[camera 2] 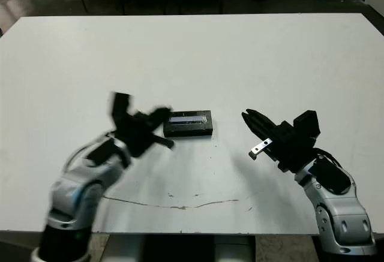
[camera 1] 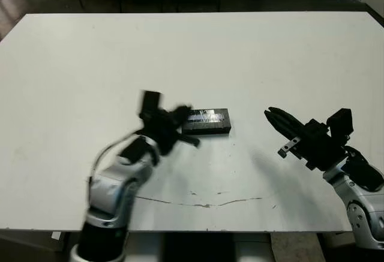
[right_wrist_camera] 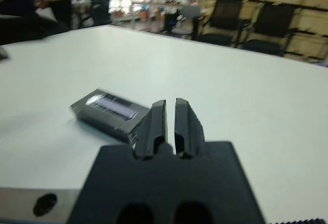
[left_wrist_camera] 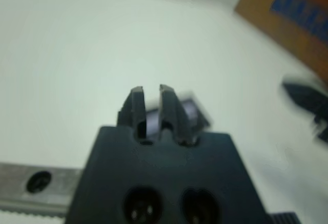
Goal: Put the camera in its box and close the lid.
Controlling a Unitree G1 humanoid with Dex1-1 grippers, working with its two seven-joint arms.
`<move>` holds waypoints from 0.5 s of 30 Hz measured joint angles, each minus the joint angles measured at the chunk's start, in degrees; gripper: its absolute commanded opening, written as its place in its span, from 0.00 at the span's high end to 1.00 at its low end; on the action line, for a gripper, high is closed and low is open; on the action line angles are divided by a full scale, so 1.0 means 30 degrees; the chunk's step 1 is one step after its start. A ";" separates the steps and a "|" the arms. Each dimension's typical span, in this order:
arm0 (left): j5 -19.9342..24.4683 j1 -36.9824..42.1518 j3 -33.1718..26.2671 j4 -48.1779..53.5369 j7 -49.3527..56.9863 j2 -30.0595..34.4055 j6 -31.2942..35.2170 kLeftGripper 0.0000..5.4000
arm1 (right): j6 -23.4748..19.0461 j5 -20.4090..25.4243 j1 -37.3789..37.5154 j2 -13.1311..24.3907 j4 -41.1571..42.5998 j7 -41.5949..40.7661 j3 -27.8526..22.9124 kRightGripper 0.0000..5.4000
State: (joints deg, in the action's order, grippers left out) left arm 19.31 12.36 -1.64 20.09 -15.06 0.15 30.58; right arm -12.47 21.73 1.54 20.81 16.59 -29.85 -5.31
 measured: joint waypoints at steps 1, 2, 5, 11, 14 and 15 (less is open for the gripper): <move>-0.0006 0.0478 -0.0517 -0.1530 -0.0433 0.0385 -0.1290 1.00 | 0.0050 -0.0030 -0.0019 -0.0148 0.0110 0.0247 0.0000 1.00; -0.0026 0.0830 -0.0892 -0.2909 -0.0834 0.0777 -0.2519 1.00 | 0.0064 -0.0078 -0.0050 -0.0345 0.0226 0.0525 0.0003 1.00; -0.0948 0.1322 -0.1978 -0.6717 -0.1876 0.2282 -0.7255 1.00 | 0.0064 -0.0434 -0.0111 -0.1329 0.0688 0.2222 0.0004 1.00; -0.3246 -0.0879 -0.3563 -0.8158 -0.1004 0.4152 -1.3765 1.00 | 0.0173 -0.2065 -0.0900 -0.2906 0.1043 0.5128 0.0399 1.00; -0.4116 -0.2051 -0.3387 -0.8913 0.0237 0.3494 -1.5400 1.00 | 0.0831 -0.3262 -0.1268 -0.3329 0.0739 0.6024 0.0780 1.00; -0.4392 -0.2261 -0.3290 -0.9135 0.0628 0.3203 -1.5793 1.00 | 0.1078 -0.3772 -0.1362 -0.3487 0.0482 0.6413 0.0930 1.00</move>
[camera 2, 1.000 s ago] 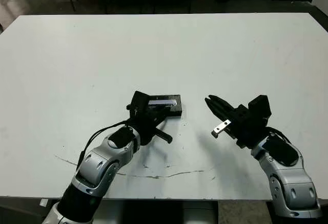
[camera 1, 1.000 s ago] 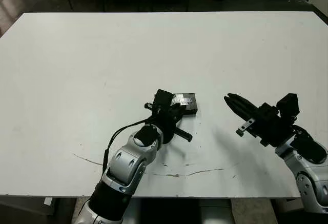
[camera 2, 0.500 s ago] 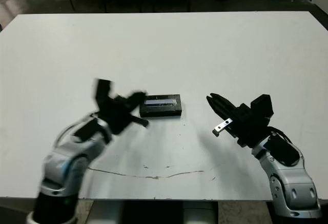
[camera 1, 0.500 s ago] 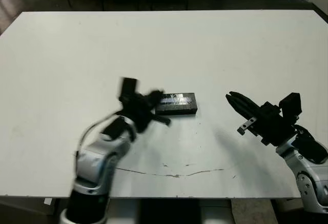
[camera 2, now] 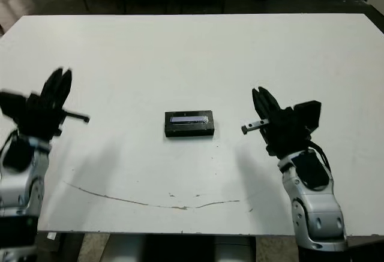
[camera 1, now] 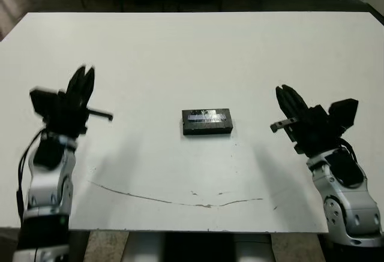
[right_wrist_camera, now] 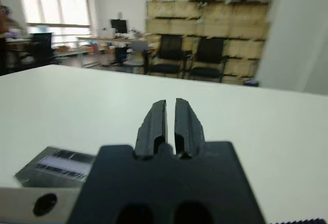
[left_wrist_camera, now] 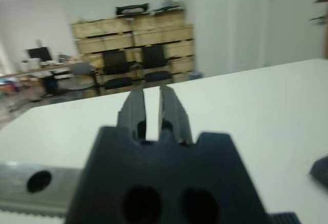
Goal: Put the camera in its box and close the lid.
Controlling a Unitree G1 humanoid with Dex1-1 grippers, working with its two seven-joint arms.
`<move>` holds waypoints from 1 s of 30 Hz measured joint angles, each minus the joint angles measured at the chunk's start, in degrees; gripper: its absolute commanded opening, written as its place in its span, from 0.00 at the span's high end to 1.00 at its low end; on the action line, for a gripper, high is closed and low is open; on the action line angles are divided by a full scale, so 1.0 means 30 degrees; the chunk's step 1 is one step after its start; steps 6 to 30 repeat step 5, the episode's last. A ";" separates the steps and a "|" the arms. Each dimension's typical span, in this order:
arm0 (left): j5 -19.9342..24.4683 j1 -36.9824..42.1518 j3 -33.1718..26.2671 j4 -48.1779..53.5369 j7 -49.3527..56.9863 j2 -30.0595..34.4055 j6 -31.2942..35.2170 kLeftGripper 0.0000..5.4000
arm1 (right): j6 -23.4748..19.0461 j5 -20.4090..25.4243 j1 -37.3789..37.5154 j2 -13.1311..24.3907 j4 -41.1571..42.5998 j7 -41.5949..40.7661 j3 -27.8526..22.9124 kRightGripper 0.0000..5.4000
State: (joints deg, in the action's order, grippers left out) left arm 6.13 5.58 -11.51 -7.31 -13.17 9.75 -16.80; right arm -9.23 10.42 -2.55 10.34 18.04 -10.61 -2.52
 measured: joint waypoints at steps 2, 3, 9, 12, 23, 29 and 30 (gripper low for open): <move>-0.0405 -0.0223 0.0235 -0.0525 0.0896 -0.0664 -0.0577 1.00 | 0.0570 -0.1061 -0.0158 -0.0447 -0.0733 0.0925 0.0215 1.00; -0.0502 -0.0259 0.0365 -0.0861 0.1298 -0.1055 -0.0806 1.00 | 0.0910 -0.1542 -0.0193 -0.0710 -0.1161 0.1388 0.0366 1.00; -0.0702 -0.0329 0.0687 -0.1423 0.1810 -0.1656 -0.1240 1.00 | 0.1429 -0.2273 -0.0295 -0.1281 -0.1981 0.2217 0.0532 1.00; -0.0702 -0.0329 0.0687 -0.1423 0.1810 -0.1656 -0.1240 1.00 | 0.1429 -0.2273 -0.0295 -0.1281 -0.1981 0.2217 0.0532 1.00; -0.0702 -0.0329 0.0687 -0.1423 0.1810 -0.1656 -0.1240 1.00 | 0.1429 -0.2273 -0.0295 -0.1281 -0.1981 0.2217 0.0532 1.00; -0.0702 -0.0329 0.0687 -0.1423 0.1810 -0.1656 -0.1240 1.00 | 0.1429 -0.2273 -0.0295 -0.1281 -0.1981 0.2217 0.0532 1.00; -0.0702 -0.0329 0.0687 -0.1423 0.1810 -0.1656 -0.1240 1.00 | 0.1429 -0.2273 -0.0295 -0.1281 -0.1981 0.2217 0.0532 1.00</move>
